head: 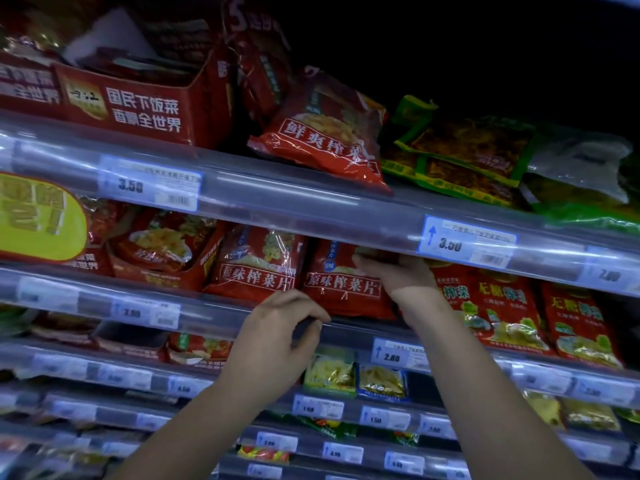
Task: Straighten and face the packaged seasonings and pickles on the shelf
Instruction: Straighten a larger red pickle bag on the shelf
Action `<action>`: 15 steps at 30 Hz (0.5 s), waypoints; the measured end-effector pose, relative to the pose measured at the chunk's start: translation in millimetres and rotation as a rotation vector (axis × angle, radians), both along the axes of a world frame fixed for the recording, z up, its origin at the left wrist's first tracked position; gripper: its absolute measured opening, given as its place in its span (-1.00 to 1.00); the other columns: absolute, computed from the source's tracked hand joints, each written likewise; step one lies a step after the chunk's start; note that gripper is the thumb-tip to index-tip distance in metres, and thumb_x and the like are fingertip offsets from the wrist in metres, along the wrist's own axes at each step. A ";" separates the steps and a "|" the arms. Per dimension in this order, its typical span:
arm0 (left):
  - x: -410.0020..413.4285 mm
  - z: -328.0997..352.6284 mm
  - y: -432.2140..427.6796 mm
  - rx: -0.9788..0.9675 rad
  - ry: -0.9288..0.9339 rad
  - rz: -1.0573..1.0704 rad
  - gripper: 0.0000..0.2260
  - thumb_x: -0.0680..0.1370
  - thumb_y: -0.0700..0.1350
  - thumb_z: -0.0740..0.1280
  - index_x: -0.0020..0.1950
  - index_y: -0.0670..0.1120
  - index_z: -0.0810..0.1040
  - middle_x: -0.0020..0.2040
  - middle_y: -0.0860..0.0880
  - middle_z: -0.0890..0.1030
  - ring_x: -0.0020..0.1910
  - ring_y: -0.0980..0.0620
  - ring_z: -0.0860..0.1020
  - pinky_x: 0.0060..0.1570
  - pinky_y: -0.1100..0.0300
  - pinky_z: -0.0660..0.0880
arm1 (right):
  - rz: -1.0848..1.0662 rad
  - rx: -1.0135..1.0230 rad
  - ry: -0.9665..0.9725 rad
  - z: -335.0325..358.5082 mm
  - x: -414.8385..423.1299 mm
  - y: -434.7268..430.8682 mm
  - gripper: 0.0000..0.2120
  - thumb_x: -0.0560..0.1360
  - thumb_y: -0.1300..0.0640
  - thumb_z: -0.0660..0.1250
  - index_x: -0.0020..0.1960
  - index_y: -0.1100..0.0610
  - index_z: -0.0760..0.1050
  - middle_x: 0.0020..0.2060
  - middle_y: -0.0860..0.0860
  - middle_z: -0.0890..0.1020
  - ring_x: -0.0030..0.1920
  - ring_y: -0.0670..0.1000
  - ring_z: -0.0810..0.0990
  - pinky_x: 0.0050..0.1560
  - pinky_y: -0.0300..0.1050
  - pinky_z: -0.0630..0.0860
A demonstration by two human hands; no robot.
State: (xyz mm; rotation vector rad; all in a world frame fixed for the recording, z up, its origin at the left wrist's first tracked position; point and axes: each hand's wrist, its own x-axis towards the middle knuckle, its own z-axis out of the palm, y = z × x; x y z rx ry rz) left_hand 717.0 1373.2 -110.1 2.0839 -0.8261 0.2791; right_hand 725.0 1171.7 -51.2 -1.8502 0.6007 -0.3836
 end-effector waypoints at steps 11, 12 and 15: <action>-24.1 34.9 -16.2 -0.423 0.749 -0.097 -0.69 0.41 0.12 0.46 0.10 0.07 0.60 0.00 0.05 0.73 -0.06 0.23 0.68 -0.10 0.34 0.56 | 0.157 0.216 -0.180 -0.4 -99.4 -8.9 -0.73 0.40 0.09 0.56 0.04 0.06 0.57 -0.09 0.00 0.78 -0.09 0.11 0.77 -0.07 0.07 0.67; -29.0 35.8 -21.3 -0.394 0.778 -0.179 -0.69 0.38 0.06 0.51 0.09 0.04 0.64 0.01 0.03 0.75 -0.06 0.18 0.71 -0.07 0.28 0.60 | 0.206 0.245 -0.171 -3.1 -109.3 -5.7 -0.67 0.38 0.07 0.55 0.10 0.03 0.58 -0.04 0.03 0.78 -0.07 0.10 0.77 -0.07 0.07 0.67; -42.5 32.3 -28.2 -0.375 0.737 -0.245 -0.85 0.38 -0.17 0.57 -0.08 -0.04 0.72 -0.13 0.01 0.77 -0.13 0.12 0.72 -0.12 0.25 0.60 | 0.221 0.451 -0.169 -11.0 -126.9 -10.6 -0.66 0.41 0.01 0.49 0.16 -0.03 0.60 0.02 0.05 0.77 0.00 0.14 0.77 0.04 0.15 0.66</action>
